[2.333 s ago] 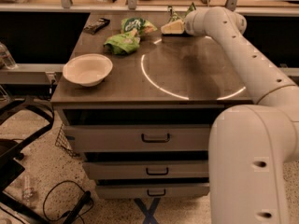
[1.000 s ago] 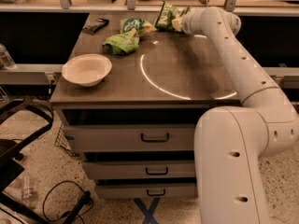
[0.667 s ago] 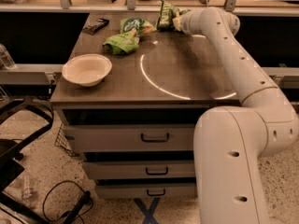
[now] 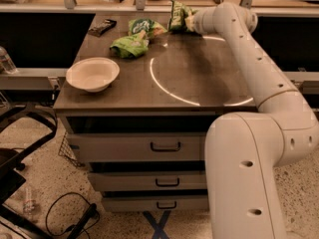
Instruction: Move green jalapeno chip bag near paper bowl
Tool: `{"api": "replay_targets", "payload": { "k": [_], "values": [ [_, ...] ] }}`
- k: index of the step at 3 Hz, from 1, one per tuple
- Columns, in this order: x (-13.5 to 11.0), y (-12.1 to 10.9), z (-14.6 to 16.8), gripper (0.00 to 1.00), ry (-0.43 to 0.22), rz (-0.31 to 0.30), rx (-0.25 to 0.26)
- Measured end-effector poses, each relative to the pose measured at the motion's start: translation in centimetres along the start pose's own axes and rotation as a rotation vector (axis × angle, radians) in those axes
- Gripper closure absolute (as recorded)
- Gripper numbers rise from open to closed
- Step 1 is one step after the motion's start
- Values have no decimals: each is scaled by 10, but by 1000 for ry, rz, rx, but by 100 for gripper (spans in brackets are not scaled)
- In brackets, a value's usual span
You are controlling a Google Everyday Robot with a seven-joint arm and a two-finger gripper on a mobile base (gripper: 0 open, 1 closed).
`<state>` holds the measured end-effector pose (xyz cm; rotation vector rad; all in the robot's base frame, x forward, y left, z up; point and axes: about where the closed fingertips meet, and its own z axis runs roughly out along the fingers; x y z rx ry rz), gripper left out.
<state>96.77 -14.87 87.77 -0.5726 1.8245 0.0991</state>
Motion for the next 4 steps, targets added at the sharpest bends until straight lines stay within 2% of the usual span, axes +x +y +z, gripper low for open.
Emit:
{"api": "replay_targets", "payload": {
  "k": [1,2,3,4],
  "values": [
    [-20,-15,-23,100,12,-26,18],
    [-38,-39,-68,100,59,-62,55],
    [-59,-61,-121,100,93,-89,103],
    [-64,-66,-181,100,155,-112,126]
  ]
}}
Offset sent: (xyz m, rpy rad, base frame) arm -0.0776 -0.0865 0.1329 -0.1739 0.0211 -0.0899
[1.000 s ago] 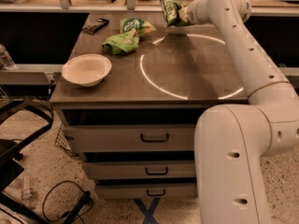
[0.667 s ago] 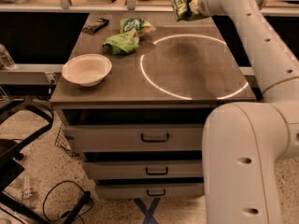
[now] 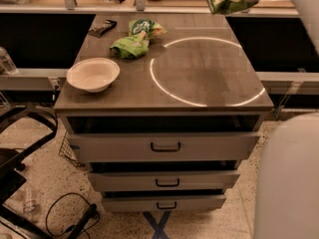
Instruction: Move green jalapeno chip bag near paper bowl
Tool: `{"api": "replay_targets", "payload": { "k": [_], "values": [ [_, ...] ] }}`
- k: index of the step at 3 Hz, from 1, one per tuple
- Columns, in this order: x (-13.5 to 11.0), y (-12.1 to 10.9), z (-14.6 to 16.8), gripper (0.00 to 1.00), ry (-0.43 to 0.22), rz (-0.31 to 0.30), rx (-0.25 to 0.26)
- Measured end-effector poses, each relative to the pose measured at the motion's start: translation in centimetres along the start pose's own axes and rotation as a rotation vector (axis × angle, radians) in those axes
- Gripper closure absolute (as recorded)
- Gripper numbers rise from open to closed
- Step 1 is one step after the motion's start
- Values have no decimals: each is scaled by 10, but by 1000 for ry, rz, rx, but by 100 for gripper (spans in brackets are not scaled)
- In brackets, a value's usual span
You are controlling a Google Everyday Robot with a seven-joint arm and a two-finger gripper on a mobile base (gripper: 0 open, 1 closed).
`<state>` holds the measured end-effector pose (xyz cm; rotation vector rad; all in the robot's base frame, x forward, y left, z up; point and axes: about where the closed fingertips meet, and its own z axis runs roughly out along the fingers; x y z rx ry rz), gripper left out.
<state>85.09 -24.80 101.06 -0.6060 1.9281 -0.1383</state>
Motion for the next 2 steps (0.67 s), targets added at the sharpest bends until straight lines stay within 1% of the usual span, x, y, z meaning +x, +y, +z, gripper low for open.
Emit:
{"api": "replay_targets", "payload": {
  "k": [1,2],
  "values": [
    [6,8,-54,100,42,-18,-11],
    [28,60,-103,100,73,-52,-116]
  ]
}}
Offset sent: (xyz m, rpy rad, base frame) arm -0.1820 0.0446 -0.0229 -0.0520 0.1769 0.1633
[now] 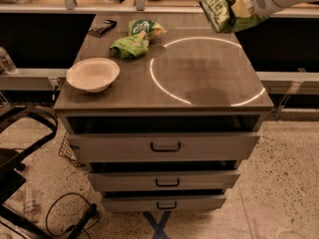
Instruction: Move green jalapeno chip bag near paper bowl
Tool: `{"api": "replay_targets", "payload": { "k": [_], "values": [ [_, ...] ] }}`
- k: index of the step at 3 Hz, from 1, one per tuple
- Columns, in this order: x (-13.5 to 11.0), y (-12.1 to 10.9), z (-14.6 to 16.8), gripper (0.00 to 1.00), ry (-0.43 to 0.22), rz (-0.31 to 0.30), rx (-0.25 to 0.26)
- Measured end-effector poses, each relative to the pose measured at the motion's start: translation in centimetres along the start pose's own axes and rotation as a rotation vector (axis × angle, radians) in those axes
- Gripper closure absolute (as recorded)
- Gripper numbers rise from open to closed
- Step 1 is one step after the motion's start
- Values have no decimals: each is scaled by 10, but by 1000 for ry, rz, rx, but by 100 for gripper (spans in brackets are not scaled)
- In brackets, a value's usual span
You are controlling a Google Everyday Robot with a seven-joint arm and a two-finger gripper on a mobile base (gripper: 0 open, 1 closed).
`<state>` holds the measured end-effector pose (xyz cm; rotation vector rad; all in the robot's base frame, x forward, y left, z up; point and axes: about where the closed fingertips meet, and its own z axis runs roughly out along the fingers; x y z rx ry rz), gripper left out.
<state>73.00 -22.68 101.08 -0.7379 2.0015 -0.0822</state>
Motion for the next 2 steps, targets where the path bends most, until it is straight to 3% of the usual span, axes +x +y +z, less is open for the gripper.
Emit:
{"api": "replay_targets", "payload": {
  "k": [1,2],
  "values": [
    [7,45,-14,100,-23,-62,-115],
    [2,91,-17,100,-84,-140,-263]
  ]
}}
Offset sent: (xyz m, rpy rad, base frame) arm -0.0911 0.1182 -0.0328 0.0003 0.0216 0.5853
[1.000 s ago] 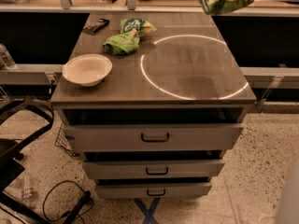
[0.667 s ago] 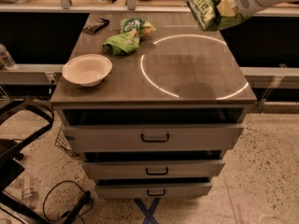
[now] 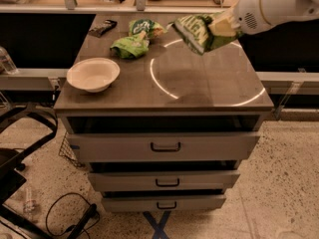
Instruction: Move green jalapeno chip bag near paper bowl
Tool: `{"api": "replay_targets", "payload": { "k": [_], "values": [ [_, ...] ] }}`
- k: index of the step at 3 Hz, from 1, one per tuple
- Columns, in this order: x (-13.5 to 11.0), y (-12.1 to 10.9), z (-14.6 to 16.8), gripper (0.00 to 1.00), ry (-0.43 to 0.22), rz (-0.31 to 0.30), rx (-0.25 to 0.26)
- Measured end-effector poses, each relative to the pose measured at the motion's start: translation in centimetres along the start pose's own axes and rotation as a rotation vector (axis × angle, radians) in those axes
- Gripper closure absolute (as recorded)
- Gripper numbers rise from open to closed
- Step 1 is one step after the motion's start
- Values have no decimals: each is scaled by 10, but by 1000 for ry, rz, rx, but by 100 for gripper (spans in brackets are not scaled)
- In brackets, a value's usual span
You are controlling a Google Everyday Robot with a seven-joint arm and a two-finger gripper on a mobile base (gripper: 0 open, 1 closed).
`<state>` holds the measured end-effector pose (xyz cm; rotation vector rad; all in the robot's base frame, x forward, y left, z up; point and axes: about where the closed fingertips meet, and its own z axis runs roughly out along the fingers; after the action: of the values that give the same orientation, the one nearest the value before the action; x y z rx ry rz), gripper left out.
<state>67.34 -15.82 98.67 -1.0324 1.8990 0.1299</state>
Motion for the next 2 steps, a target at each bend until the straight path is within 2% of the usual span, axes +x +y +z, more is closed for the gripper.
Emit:
{"api": "replay_targets", "payload": {
  "k": [2],
  "values": [
    [-26,70,17,100,-136,-224,-310]
  ]
}}
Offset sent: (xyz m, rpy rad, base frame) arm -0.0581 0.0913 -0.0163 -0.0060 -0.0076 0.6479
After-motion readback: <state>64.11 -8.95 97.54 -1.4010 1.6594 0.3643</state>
